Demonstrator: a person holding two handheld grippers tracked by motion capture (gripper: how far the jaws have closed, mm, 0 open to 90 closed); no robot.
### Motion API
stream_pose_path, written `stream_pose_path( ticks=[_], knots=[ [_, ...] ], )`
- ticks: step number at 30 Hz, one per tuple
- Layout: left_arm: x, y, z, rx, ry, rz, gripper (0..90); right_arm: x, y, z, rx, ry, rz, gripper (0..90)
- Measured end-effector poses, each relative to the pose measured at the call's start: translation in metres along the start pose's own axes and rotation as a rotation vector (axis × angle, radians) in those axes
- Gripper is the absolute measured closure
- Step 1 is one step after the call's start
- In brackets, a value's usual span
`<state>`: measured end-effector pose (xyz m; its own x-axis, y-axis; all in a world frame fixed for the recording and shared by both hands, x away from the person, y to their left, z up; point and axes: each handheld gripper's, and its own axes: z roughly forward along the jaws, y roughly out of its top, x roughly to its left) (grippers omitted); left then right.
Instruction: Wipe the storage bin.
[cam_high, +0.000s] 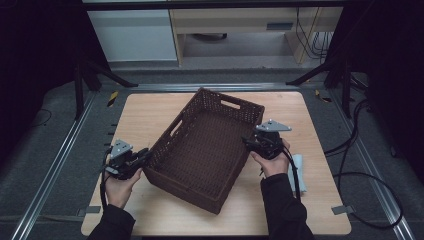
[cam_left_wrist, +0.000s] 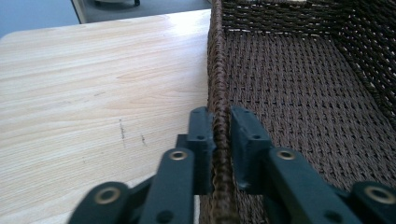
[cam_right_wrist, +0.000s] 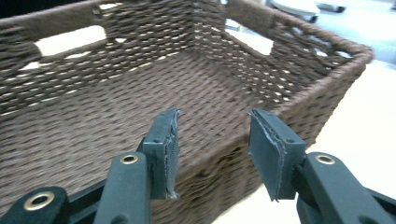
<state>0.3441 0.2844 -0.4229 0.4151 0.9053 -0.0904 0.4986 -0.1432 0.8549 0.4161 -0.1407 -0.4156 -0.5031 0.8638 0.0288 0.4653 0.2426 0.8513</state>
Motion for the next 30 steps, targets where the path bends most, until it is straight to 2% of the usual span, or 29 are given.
stream_pose_path(
  ticks=[1,3,5,8,13,15,16,19,21,22,24,28,30],
  knots=[
    [0.001,0.0,-0.002,0.0,0.0,-0.001,71.7,-0.001,-0.001,0.002,0.01,0.007,0.005,52.6],
    [0.001,-0.001,-0.002,0.001,0.004,-0.001,73.0,-0.001,-0.003,0.002,-0.002,0.005,0.011,53.8],
    [0.006,-0.002,-0.002,0.007,-0.011,-0.025,75.2,-0.001,-0.004,0.0,0.001,0.019,0.024,54.1],
    [0.007,0.0,0.001,0.012,0.009,-0.012,78.4,0.002,-0.006,-0.005,0.015,0.031,0.041,53.8],
    [0.014,0.003,0.007,0.007,0.014,-0.03,78.1,0.006,-0.005,-0.013,0.034,0.055,0.009,52.0],
    [0.016,0.005,0.009,0.009,0.017,-0.036,77.7,0.005,-0.004,-0.013,0.009,0.043,0.011,51.4],
    [0.016,0.006,0.009,0.006,0.022,-0.036,77.4,0.003,-0.003,-0.012,-0.002,0.02,0.007,49.9],
    [0.015,0.006,0.008,0.011,0.036,-0.028,75.2,-0.003,-0.001,-0.007,0.0,-0.023,0.016,49.6],
    [0.015,0.005,0.006,0.01,0.035,-0.029,73.6,-0.005,-0.002,-0.006,0.005,-0.026,0.017,49.6],
    [0.015,0.004,0.002,0.01,0.035,-0.031,72.2,-0.006,-0.004,-0.004,-0.001,-0.008,0.03,50.8],
    [0.017,0.004,0.001,0.011,0.04,-0.032,72.0,-0.006,-0.005,-0.005,-0.002,-0.004,0.031,51.2],
    [0.019,0.005,0.004,0.021,0.055,-0.033,74.3,-0.001,-0.005,-0.012,0.02,0.008,0.03,50.9],
    [0.023,0.006,0.006,0.022,0.048,-0.043,73.7,0.0,-0.006,-0.015,0.026,0.019,0.022,50.7]
  ],
)
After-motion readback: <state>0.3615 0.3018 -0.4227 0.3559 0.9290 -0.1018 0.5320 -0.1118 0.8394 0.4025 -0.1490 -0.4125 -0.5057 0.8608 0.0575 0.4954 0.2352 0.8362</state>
